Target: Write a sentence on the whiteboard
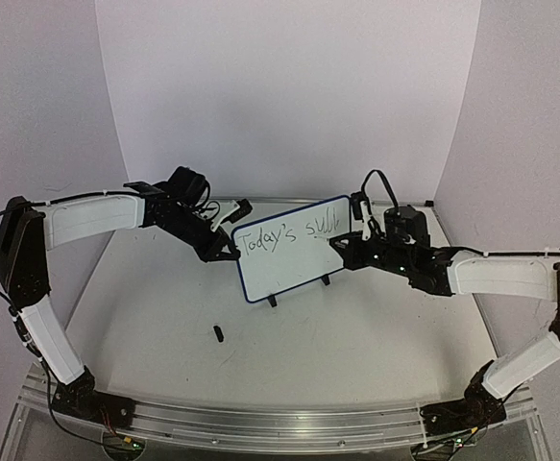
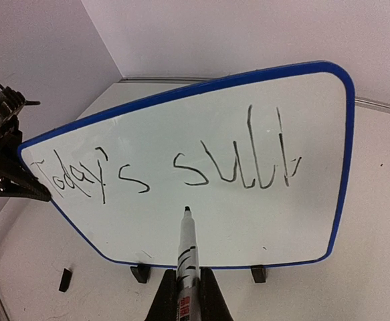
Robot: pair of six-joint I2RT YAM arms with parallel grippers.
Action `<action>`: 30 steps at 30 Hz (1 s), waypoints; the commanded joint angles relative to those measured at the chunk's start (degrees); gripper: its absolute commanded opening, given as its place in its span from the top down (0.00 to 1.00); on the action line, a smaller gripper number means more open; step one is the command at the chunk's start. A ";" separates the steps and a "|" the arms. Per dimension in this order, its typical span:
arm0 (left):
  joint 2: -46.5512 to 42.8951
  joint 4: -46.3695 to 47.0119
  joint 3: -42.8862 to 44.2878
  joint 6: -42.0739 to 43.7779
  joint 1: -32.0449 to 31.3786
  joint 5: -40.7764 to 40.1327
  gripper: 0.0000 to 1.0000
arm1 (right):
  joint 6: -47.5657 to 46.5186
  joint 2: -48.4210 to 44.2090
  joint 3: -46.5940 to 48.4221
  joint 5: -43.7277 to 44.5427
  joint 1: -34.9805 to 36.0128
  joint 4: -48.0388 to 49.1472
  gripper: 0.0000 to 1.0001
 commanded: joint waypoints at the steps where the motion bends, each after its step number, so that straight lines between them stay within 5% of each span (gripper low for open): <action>1: 1.61 -3.59 0.03 2.34 -0.45 -5.36 1.00 | -1.27 1.84 3.77 -0.20 0.99 1.52 1.00; 30: 1.79 -3.66 -0.02 2.33 -0.56 -5.45 1.00 | -1.08 6.52 6.41 4.02 1.16 4.73 1.00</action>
